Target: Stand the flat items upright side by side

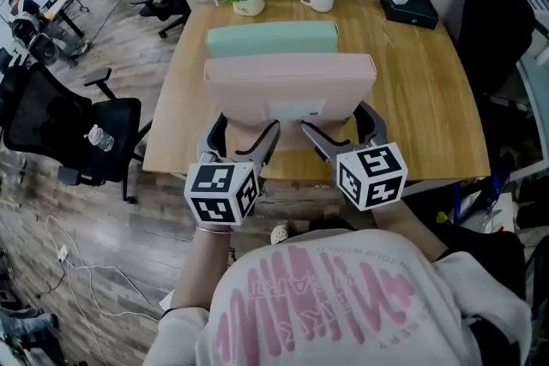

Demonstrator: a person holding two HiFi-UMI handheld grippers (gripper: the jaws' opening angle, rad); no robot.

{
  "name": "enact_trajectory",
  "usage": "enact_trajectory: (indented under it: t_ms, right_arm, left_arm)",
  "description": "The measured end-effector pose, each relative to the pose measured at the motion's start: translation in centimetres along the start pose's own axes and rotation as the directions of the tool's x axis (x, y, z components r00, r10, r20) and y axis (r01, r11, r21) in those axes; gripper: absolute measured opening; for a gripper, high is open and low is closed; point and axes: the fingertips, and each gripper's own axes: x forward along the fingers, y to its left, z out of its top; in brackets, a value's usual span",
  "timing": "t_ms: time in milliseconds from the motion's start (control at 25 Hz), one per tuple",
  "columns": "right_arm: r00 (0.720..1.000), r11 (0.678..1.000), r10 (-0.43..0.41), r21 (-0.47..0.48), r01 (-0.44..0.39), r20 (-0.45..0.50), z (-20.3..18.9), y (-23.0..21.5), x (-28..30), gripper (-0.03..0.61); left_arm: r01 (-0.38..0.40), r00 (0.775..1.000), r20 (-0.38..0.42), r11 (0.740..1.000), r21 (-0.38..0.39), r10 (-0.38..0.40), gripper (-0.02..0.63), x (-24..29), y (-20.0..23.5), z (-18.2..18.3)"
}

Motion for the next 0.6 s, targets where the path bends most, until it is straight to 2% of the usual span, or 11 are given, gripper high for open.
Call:
enact_trajectory:
  t_ms: [360,600]
  right_arm:
    - [0.988,0.987,-0.157,0.017,0.157,-0.001,-0.1,-0.1,2.9,0.451]
    - [0.980,0.980,-0.198,0.027,0.198,-0.005,-0.8,0.0,4.3,0.451]
  left_arm:
    - [0.148,0.989,-0.033,0.988,0.040,-0.147,0.413,2.0,2.8,-0.8]
    - [0.200,0.979,-0.035,0.979,0.027,-0.199,0.413,3.2,4.2,-1.3]
